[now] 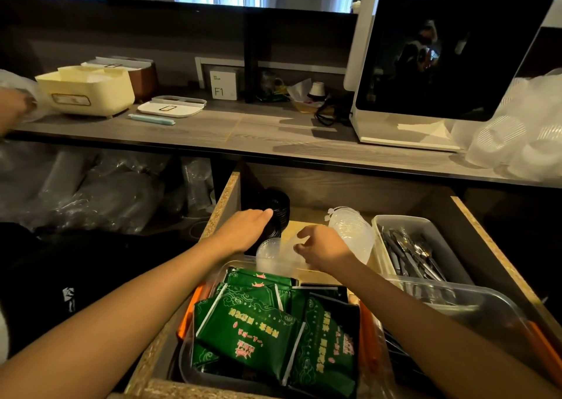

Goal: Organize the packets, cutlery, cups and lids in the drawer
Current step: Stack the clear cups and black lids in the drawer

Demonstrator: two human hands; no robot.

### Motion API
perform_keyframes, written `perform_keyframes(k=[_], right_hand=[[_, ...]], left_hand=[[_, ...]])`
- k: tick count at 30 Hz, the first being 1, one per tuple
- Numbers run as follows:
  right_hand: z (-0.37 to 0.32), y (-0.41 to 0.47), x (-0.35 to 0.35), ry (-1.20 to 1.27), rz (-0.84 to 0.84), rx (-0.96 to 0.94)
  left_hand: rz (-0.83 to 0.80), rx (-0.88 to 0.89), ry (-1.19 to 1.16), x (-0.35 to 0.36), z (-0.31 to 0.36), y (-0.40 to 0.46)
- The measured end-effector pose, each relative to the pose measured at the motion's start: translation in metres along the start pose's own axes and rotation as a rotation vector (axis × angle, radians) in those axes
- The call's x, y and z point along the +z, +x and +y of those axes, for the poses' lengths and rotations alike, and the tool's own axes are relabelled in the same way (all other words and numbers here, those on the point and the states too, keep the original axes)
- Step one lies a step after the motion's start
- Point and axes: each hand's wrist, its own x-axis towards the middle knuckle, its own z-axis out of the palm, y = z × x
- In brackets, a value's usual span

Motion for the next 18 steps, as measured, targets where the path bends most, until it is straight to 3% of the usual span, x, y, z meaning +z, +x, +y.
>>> perform_keyframes(k=[2, 4, 7, 11, 14, 18], right_hand=[[0.002, 0.004, -0.003, 0.01, 0.139, -0.039], [0.002, 0.006, -0.008, 0.008, 0.182, -0.079], [-0.003, 0.013, -0.01, -0.031, 0.031, -0.108], [-0.011, 0.023, -0.004, -0.167, -0.08, -0.177], [-0.012, 0.03, 0.0, -0.339, -0.094, -0.213], [-0.005, 0.034, 0.004, -0.316, -0.028, -0.151]], left_hand=[[0.102, 0.024, -0.017, 0.001, -0.006, 0.008], [0.099, -0.017, -0.026, 0.006, -0.014, 0.02], [-0.006, -0.197, -0.096, 0.016, -0.018, 0.033], [0.02, -0.316, -0.201, 0.027, -0.028, 0.048], [0.023, -0.301, -0.253, 0.03, -0.033, 0.053], [0.05, -0.319, -0.278, 0.031, -0.036, 0.053]])
